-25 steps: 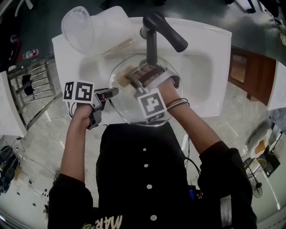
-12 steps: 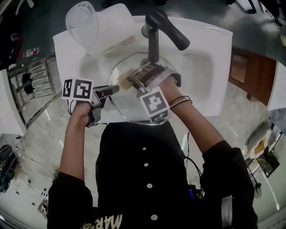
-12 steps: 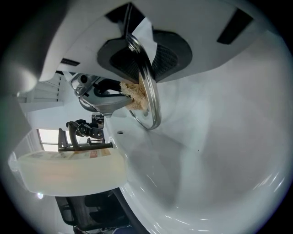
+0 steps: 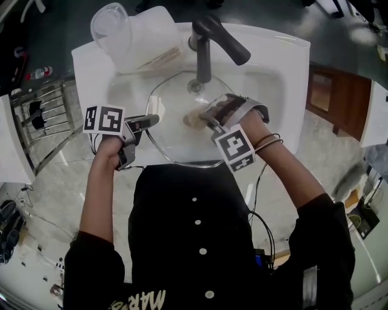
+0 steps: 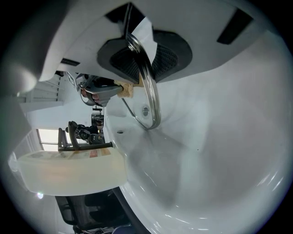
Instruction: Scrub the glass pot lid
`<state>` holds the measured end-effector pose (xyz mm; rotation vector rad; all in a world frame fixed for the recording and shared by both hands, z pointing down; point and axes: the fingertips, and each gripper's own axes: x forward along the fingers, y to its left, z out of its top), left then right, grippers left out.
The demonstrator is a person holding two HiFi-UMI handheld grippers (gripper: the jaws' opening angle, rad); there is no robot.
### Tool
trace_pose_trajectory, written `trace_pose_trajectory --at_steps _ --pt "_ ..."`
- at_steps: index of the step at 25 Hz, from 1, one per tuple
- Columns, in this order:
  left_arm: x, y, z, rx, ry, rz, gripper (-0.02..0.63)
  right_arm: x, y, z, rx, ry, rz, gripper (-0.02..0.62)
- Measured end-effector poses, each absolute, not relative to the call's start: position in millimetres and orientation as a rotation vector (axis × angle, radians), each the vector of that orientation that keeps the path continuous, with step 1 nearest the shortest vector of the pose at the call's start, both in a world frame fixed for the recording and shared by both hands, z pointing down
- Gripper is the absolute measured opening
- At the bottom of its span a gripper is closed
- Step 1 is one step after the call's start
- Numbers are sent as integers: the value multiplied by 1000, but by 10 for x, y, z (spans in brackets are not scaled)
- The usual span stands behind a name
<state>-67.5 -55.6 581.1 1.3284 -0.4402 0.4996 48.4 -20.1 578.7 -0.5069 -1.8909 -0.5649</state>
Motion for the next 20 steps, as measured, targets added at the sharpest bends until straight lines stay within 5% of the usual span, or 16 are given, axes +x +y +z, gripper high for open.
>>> trace_pose_trajectory --at_steps 20 --pt "-671 -592 5786 1343 -460 491 106 1391 23 5641 -804 -1639 -538 126"
